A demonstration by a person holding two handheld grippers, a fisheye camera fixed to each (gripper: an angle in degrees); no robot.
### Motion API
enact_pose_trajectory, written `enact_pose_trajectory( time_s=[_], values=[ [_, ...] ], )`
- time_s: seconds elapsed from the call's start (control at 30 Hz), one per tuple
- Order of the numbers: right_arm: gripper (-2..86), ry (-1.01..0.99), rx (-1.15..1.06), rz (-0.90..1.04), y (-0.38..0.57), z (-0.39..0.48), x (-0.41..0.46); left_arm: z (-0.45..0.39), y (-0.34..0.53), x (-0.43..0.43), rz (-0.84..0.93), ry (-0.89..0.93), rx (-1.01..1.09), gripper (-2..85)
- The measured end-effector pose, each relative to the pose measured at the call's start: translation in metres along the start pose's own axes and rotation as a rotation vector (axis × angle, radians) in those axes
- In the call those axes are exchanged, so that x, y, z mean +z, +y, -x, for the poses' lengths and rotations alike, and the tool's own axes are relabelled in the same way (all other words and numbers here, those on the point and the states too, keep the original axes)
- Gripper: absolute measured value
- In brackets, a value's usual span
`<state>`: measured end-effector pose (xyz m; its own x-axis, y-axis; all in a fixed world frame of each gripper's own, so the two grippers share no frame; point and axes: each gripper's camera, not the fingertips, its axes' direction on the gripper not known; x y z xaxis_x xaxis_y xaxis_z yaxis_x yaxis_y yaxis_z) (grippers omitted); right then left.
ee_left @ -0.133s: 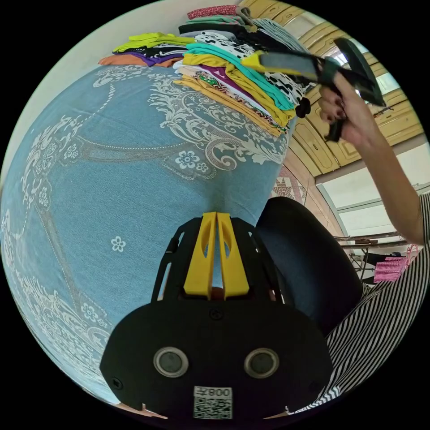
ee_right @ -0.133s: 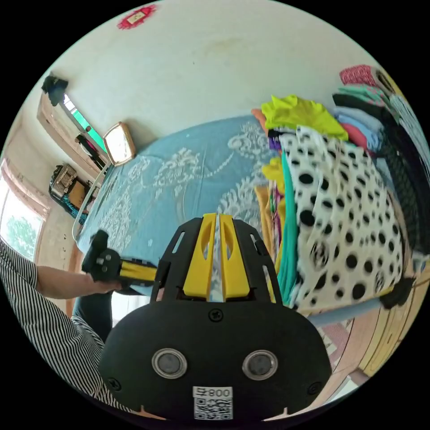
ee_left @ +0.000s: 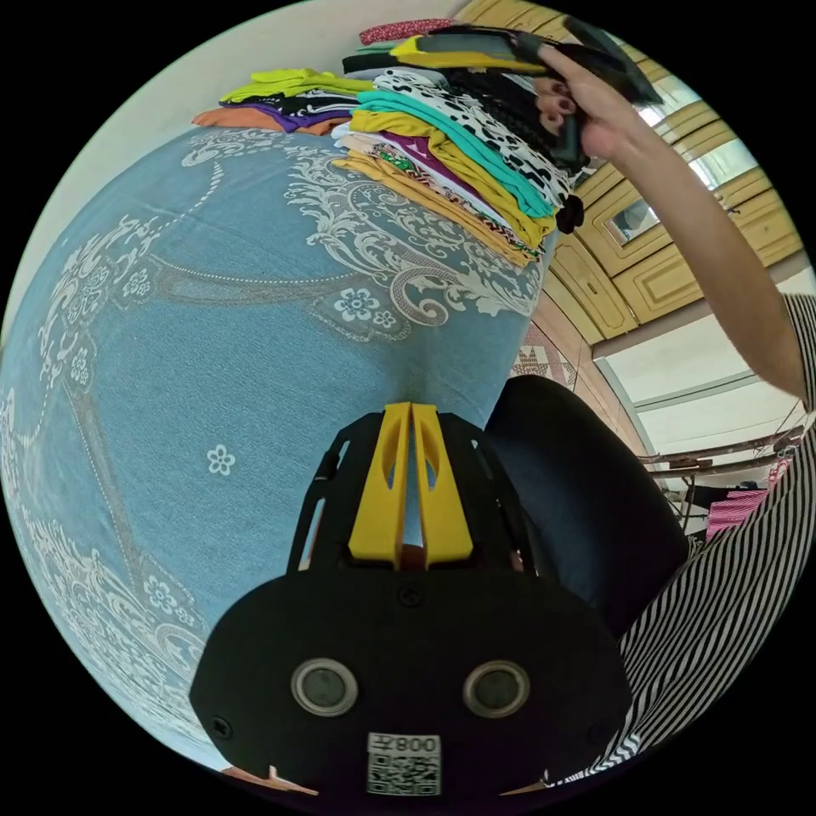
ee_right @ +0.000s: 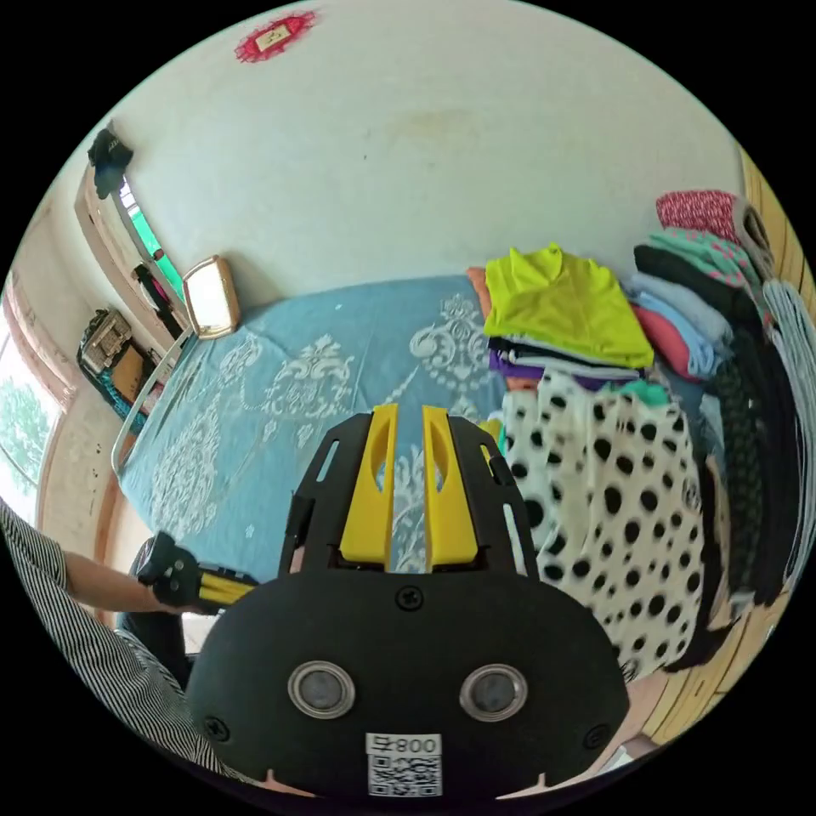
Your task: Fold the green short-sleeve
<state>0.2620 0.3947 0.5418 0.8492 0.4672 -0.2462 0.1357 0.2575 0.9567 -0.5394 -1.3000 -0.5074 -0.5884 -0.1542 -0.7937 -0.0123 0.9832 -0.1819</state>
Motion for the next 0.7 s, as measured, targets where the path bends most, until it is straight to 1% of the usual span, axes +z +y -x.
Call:
enact_pose_trajectory(
  time_s=[0.1, 0.17, 0.3, 0.5, 0.7],
  values=[
    [6.3, 0.1, -0.006, -0.023, -0.076, -0.015, 0.023, 0.013, 0.016, -0.009, -0.016, 0.011, 0.015, 0.3],
    [6.6, 0.129, -0.003, -0.02, -0.115, -0.025, 0.042, 0.021, 0.026, -0.014, -0.023, 0.012, 0.025, 0.3],
    [7.5, 0.21, 0.014, 0.055, -0.19, -0.047, 0.098, 0.039, 0.05, -0.028, -0.05, 0.005, 0.03, 0.3],
    [8.3, 0.306, 0.03, 0.111, -0.267, -0.067, 0.165, 0.07, 0.083, -0.047, -0.079, 0.019, 0.014, 0.3],
    [8.3, 0.403, 0.01, 0.133, -0.319, -0.074, 0.219, 0.107, 0.114, -0.068, -0.095, 0.049, 0.023, 0.2]
  ],
)
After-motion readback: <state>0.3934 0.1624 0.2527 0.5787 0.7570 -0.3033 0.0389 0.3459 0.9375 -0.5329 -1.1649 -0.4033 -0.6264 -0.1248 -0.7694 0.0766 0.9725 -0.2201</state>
